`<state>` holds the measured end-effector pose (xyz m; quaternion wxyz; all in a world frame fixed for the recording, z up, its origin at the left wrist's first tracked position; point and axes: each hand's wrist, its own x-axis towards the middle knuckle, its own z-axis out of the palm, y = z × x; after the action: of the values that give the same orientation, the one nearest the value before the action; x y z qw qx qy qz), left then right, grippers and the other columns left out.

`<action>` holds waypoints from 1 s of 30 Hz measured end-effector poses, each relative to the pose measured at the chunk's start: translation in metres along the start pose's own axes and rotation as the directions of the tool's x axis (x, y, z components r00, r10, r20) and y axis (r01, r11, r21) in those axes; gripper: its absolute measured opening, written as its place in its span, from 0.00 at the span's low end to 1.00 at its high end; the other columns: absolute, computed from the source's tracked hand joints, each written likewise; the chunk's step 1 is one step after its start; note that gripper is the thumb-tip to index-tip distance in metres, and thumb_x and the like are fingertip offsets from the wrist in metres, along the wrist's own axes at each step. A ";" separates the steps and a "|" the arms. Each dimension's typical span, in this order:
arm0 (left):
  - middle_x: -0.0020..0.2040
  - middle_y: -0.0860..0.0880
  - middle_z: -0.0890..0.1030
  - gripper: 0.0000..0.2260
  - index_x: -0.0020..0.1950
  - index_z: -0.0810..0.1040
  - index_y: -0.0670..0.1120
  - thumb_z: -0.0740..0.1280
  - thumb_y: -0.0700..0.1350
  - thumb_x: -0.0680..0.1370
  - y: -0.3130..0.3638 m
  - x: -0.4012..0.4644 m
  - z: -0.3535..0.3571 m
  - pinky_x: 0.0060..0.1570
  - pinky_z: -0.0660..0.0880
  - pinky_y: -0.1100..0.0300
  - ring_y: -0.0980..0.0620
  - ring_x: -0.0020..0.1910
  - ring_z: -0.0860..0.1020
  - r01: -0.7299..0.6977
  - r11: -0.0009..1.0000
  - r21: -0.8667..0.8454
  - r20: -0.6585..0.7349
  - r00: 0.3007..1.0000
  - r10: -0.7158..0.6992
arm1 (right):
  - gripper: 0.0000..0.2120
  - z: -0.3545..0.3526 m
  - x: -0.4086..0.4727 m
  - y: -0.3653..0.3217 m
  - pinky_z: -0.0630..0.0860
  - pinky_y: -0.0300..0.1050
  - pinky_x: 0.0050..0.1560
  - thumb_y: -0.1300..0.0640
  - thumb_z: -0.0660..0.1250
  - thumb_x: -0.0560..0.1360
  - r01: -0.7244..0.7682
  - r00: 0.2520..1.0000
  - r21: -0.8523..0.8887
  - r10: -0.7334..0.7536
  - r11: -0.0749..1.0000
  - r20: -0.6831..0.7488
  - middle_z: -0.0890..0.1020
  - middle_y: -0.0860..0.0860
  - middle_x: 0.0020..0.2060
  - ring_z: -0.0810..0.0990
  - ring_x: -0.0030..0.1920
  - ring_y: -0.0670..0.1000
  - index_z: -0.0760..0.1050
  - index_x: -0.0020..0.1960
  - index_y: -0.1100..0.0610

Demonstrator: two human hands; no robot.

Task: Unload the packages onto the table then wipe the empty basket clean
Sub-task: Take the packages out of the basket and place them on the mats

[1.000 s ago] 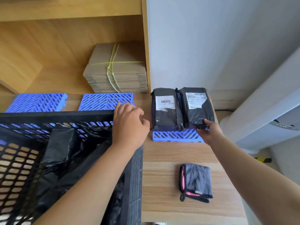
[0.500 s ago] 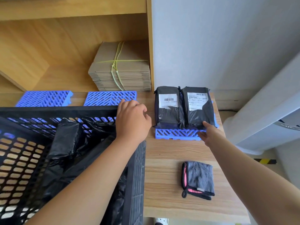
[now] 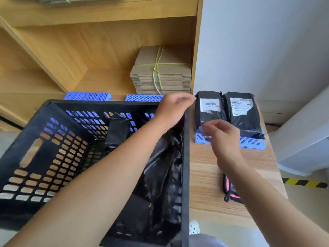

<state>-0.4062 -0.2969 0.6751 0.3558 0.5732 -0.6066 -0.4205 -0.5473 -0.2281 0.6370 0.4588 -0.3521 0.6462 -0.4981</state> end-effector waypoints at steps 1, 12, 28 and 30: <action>0.50 0.52 0.85 0.07 0.52 0.85 0.46 0.68 0.43 0.79 0.002 -0.005 -0.019 0.59 0.75 0.61 0.56 0.52 0.82 0.001 0.998 -0.063 -0.002 1.000 -0.002 | 0.05 0.008 -0.011 -0.009 0.76 0.46 0.43 0.63 0.68 0.74 0.087 0.996 -0.052 -0.086 0.995 0.029 0.83 0.51 0.36 0.79 0.38 0.48 0.82 0.40 0.59; 0.40 0.45 0.82 0.08 0.43 0.80 0.44 0.64 0.42 0.80 -0.088 -0.051 -0.200 0.37 0.74 0.62 0.51 0.35 0.78 0.346 0.881 -0.321 -0.295 0.848 -0.441 | 0.09 0.134 -0.080 -0.024 0.71 0.43 0.36 0.65 0.69 0.74 0.292 0.861 -0.238 -0.146 0.926 0.488 0.83 0.58 0.36 0.74 0.31 0.49 0.82 0.46 0.52; 0.77 0.49 0.65 0.43 0.76 0.67 0.50 0.64 0.72 0.67 -0.175 -0.055 -0.214 0.74 0.61 0.47 0.47 0.73 0.66 0.696 0.595 -0.403 0.266 0.711 -0.651 | 0.43 0.277 -0.076 0.003 0.74 0.48 0.53 0.43 0.75 0.69 -0.010 0.969 -0.714 0.182 0.700 0.165 0.77 0.55 0.62 0.78 0.60 0.59 0.57 0.73 0.58; 0.74 0.47 0.70 0.38 0.75 0.69 0.48 0.61 0.70 0.73 -0.175 -0.055 -0.222 0.73 0.63 0.46 0.46 0.71 0.69 0.695 0.607 -0.386 0.265 0.714 -0.648 | 0.35 0.279 -0.079 0.002 0.76 0.50 0.54 0.48 0.75 0.70 -0.016 0.980 -0.731 0.156 0.682 0.124 0.79 0.55 0.58 0.79 0.56 0.59 0.62 0.69 0.59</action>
<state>-0.1288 -0.2634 0.6047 0.2663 0.6360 -0.2460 -0.6812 -0.2580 -0.2452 0.6306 0.3599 -0.5165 0.7631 -0.1463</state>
